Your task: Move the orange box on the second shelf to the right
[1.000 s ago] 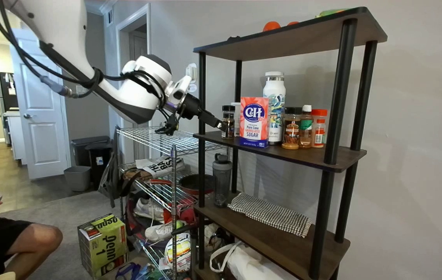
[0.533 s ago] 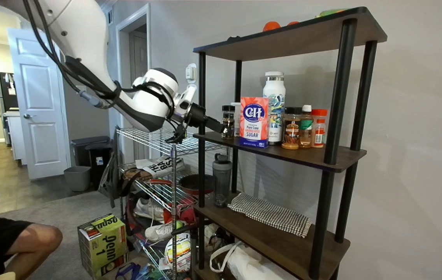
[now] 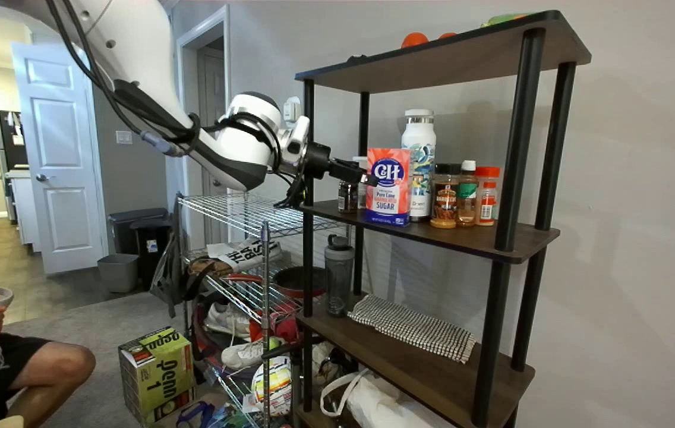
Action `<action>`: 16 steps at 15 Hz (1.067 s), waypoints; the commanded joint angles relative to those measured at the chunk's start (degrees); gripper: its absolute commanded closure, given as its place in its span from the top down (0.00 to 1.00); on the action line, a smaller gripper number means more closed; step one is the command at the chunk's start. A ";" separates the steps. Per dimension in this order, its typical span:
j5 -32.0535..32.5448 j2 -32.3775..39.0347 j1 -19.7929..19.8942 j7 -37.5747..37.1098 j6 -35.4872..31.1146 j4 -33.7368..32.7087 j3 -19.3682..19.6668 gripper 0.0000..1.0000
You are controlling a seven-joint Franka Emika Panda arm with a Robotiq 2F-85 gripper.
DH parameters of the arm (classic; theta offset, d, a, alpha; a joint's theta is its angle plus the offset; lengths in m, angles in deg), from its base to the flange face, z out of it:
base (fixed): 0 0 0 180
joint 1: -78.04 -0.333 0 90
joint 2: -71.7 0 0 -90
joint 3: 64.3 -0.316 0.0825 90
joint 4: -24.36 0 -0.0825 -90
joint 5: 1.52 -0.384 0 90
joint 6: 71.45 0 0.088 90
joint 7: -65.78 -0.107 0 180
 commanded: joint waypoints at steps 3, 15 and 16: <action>0.76 3.18 -0.68 -2.21 1.24 -6.34 1.59 1.00; -0.84 2.53 -1.21 -1.12 3.66 -5.86 1.76 1.00; -1.38 1.89 -1.39 -0.99 3.61 -4.90 1.53 1.00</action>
